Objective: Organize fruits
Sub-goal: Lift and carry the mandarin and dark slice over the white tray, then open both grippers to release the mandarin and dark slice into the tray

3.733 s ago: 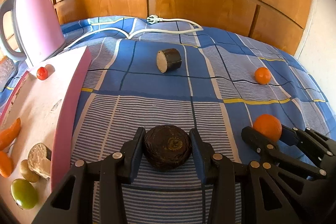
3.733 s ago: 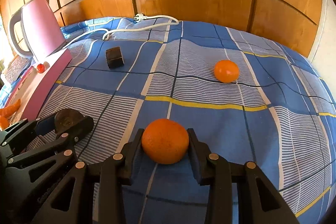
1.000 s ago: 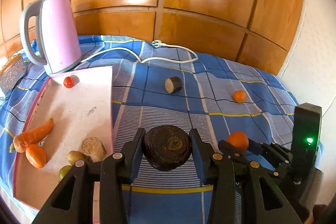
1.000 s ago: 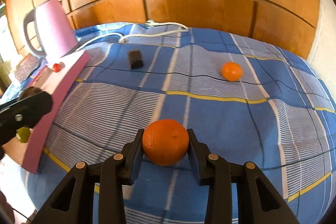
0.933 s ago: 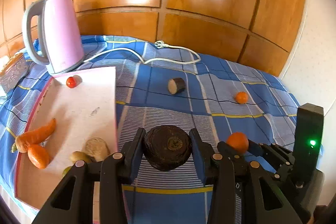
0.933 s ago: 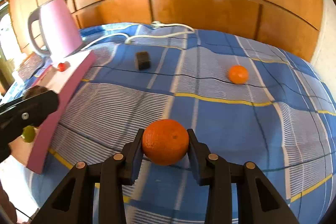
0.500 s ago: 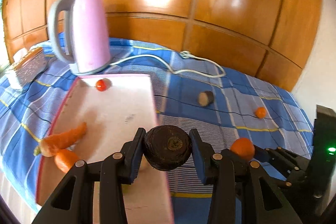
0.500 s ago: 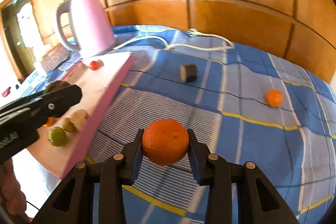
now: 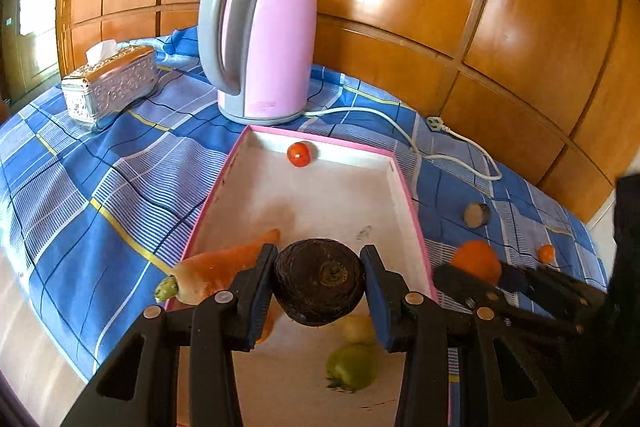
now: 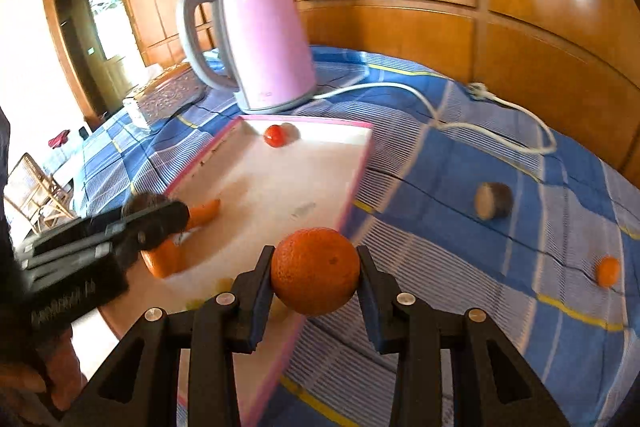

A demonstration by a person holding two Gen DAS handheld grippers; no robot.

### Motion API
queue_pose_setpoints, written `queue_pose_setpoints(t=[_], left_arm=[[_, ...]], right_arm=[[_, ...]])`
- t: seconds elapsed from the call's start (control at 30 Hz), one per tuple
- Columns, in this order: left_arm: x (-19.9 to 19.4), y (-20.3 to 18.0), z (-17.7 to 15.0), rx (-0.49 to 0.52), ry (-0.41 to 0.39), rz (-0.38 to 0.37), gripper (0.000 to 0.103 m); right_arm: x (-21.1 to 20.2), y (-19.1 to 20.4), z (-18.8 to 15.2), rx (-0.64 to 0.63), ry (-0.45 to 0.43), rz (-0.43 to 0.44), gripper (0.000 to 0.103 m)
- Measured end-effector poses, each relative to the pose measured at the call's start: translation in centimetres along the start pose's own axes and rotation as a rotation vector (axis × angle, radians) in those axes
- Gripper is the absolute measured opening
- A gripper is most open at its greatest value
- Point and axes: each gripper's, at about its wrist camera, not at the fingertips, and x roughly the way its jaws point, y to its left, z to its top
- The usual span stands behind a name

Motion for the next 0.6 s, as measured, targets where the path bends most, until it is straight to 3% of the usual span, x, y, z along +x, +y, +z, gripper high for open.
queue_pose_setpoints(t=[0.4,0.6], left_arm=[[0.4,0.9,-0.4,-0.001,0.004,0.024,0.042],[0.7,0.9,-0.5,-0.001,0.016,0.022,0.043]], right_arm=[[4.4,1.3,2.4,0.054,0.088,0.043,0.04],[3.9,1.1,2.3,0.086,0.064,0.053,0.04]])
